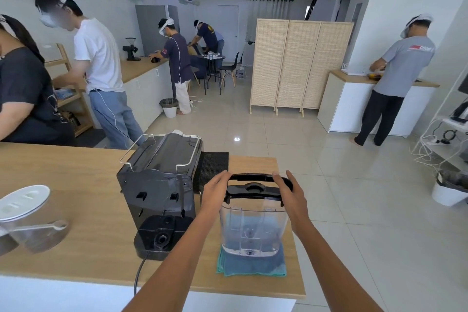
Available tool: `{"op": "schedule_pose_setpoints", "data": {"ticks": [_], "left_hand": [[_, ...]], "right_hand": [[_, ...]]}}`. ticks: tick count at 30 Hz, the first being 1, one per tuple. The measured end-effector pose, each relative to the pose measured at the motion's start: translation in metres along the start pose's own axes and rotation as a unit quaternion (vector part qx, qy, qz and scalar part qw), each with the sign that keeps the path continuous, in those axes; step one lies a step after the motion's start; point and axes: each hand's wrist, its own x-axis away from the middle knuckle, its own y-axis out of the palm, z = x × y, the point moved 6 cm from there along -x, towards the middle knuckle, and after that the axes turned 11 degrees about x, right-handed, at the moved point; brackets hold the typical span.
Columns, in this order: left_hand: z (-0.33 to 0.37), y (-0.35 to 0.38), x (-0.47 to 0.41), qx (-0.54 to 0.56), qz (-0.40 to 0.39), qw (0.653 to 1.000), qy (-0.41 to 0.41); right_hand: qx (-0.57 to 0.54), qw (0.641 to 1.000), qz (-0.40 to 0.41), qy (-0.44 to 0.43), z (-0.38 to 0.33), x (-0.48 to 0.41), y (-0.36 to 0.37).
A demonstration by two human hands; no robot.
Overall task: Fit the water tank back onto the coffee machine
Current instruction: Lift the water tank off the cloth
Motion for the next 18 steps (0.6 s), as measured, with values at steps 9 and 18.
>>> {"op": "schedule_pose_setpoints", "data": {"ticks": [9, 18], "left_hand": [[-0.013, 0.001, 0.009, -0.027, -0.071, 0.997, 0.019], [-0.033, -0.013, 0.036, -0.198, -0.138, 0.965, 0.102]], "right_hand": [[0.013, 0.994, -0.105, -0.036, 0.015, 0.001, -0.005], [0.133, 0.972, -0.113, -0.16, 0.038, 0.013, 0.0]]}}
